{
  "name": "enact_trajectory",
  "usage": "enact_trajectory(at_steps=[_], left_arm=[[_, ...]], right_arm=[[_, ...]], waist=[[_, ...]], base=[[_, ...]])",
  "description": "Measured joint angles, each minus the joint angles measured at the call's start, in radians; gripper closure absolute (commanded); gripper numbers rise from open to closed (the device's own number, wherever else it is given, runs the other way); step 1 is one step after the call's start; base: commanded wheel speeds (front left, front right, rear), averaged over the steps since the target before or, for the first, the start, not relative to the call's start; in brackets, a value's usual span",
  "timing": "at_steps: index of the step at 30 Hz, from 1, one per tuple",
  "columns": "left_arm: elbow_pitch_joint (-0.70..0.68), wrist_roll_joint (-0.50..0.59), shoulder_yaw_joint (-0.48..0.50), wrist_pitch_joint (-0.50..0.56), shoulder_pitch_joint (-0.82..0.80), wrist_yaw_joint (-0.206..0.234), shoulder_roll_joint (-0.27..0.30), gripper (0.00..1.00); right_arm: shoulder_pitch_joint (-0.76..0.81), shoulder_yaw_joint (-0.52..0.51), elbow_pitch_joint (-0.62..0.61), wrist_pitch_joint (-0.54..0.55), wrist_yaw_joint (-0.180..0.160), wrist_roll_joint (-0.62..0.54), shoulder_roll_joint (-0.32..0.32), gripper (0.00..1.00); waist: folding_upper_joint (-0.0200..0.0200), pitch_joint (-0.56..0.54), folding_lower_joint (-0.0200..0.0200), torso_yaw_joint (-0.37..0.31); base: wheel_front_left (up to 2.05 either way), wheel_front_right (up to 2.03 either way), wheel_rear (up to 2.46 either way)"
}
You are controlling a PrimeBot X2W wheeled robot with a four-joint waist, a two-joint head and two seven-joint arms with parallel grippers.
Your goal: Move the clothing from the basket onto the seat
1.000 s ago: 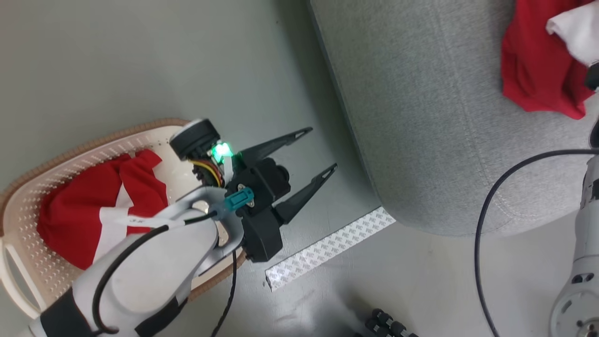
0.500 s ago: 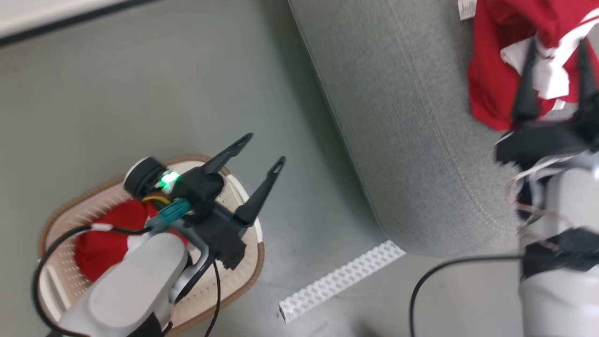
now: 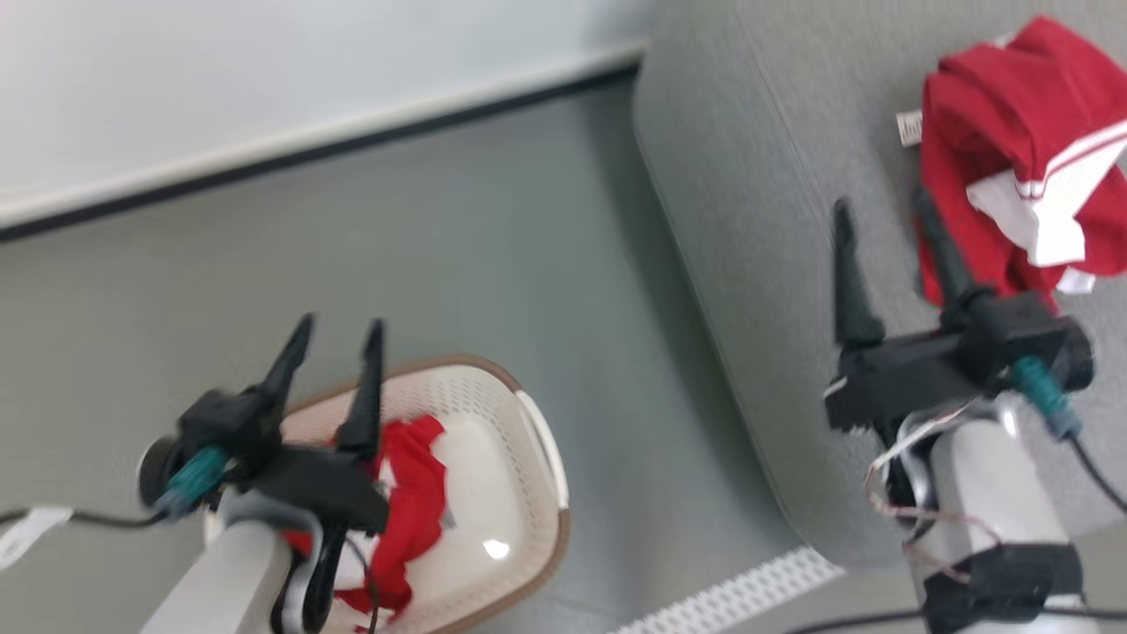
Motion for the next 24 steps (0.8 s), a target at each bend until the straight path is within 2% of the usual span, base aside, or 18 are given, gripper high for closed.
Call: enact_trajectory(at_steps=[6, 15, 20, 24], left_arm=[[-0.072, 0.066, 0.171, 0.0, 0.188, 0.011, -0.043, 0.0], [-0.223, 0.188, 0.42, 0.0, 0.442, 0.005, -0.144, 0.0], [-0.285, 0.277, 0.483, -0.001, 0.544, 0.005, -0.172, 0.0], [-0.327, 0.365, 0.497, -0.001, 0.609, -0.022, -0.177, 0.0]], right_arm=[[0.097, 0.091, -0.026, 0.0, 0.0, 0.055, -0.021, 0.0], [0.223, 0.157, -0.07, 0.0, 0.0, 0.095, -0.031, 0.0], [0.274, 0.161, -0.086, 0.0, 0.0, 0.102, -0.032, 0.0], [0.325, 0.151, -0.103, 0.0, 0.0, 0.1, -0.029, 0.0]], waist=[[0.0, -0.095, -0.0001, 0.05], [-0.0001, -0.237, 0.0, 0.11], [-0.0001, -0.293, 0.0, 0.128], [0.0, -0.337, 0.0, 0.143]], base=[[0.0, 0.0, 0.0], [0.0, 0.0, 0.0], [0.0, 0.0, 0.0], [0.0, 0.0, 0.0]])
